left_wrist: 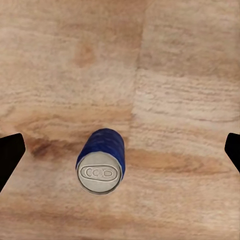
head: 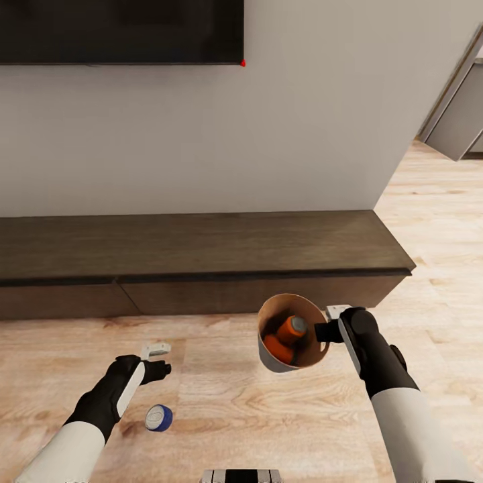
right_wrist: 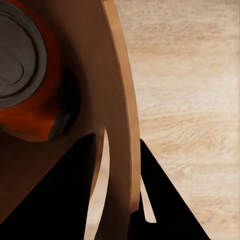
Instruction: Put the three can of soda from the living room inside the tash can in the kitchen.
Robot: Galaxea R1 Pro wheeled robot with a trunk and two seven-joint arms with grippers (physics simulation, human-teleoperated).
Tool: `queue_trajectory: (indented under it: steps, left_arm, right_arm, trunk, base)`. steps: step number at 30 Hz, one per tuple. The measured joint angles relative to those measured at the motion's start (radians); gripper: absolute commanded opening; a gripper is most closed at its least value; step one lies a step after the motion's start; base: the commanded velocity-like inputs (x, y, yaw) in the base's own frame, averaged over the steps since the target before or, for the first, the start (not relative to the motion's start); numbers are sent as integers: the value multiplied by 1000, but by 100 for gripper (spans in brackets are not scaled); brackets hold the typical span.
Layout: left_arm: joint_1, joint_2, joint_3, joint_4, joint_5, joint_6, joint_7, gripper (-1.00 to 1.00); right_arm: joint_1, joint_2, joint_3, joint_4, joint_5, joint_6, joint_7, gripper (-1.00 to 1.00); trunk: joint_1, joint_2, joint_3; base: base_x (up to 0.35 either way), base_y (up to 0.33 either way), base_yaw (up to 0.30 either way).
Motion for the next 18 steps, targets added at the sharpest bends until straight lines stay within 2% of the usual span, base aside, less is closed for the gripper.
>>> queue_trajectory:
  steps: [7,11,18]
  left_arm:
    - [-42,0,6,74,2,6,-5,100]
    - [-47,-1,5,80,2,17,-6,100]
    - [-49,-1,3,87,2,22,-5,100]
  right_arm:
    - [-29,3,0,27,-5,0,0,-100]
    - [-31,2,-1,37,5,0,-1,-100]
    - [-32,3,0,57,-1,0,0,-100]
  trunk:
    - [27,-49,-22]
    - [42,-77,-35]
    - [69,-126,-56]
  base:
    - [0,0,0]
    - [0,0,0]
    - [0,0,0]
